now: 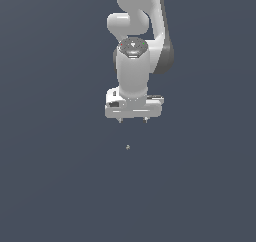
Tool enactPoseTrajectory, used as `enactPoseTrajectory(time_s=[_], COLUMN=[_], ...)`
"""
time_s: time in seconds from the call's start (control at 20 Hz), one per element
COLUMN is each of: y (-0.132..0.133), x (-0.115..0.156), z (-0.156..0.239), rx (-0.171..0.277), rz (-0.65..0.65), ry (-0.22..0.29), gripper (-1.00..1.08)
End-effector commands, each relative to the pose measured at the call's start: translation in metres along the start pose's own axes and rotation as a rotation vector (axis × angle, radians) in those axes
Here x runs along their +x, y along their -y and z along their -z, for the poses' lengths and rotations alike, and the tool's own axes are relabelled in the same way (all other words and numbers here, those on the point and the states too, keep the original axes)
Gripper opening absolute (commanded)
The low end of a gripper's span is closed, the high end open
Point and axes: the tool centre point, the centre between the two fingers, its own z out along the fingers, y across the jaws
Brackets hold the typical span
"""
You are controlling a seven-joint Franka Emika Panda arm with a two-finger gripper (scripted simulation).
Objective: Pick up the object and move it to a goal position.
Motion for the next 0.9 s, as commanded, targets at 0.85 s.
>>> enactPoseTrajectory(time_s=[0.85], y=[0.012], x=[-0.003], z=[0.002], rx=[-0.003], rz=[0.067], ry=[0.009], gripper=[1.00])
